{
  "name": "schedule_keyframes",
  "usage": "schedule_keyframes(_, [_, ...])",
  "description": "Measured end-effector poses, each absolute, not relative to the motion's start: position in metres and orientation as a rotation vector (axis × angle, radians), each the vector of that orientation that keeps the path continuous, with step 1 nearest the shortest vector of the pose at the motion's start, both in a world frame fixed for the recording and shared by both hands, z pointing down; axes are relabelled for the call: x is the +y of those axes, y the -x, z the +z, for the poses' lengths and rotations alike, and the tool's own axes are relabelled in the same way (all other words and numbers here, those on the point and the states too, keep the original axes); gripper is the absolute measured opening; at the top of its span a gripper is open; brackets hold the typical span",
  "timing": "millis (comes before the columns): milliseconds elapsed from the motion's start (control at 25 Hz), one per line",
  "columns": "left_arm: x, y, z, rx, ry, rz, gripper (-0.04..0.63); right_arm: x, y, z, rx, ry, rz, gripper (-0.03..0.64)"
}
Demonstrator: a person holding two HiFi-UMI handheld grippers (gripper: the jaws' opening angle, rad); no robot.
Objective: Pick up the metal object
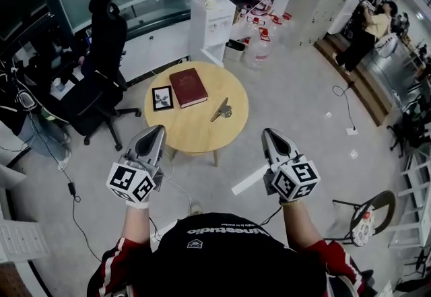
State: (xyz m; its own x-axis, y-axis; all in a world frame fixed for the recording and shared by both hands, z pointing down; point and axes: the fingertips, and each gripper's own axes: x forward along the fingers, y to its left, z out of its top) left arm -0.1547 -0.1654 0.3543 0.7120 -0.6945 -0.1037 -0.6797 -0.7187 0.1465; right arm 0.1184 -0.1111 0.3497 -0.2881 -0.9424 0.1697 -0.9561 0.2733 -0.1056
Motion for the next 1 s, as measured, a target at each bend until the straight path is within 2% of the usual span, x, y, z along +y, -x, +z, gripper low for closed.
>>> schedule_keyframes(240, [-0.209, 0.141, 0.362, -1.047, -2.829, -0.252, 0.017, -0.137, -0.111, 0.352, -2.406, -1.860, 0.276, 0.023])
schedule_keyframes(1000, [-0.273, 0.054, 0.361, -0.997, -2.887, -0.175, 0.018, -0.224, -0.172, 0.356, -2.396, -1.838, 0.203, 0.023])
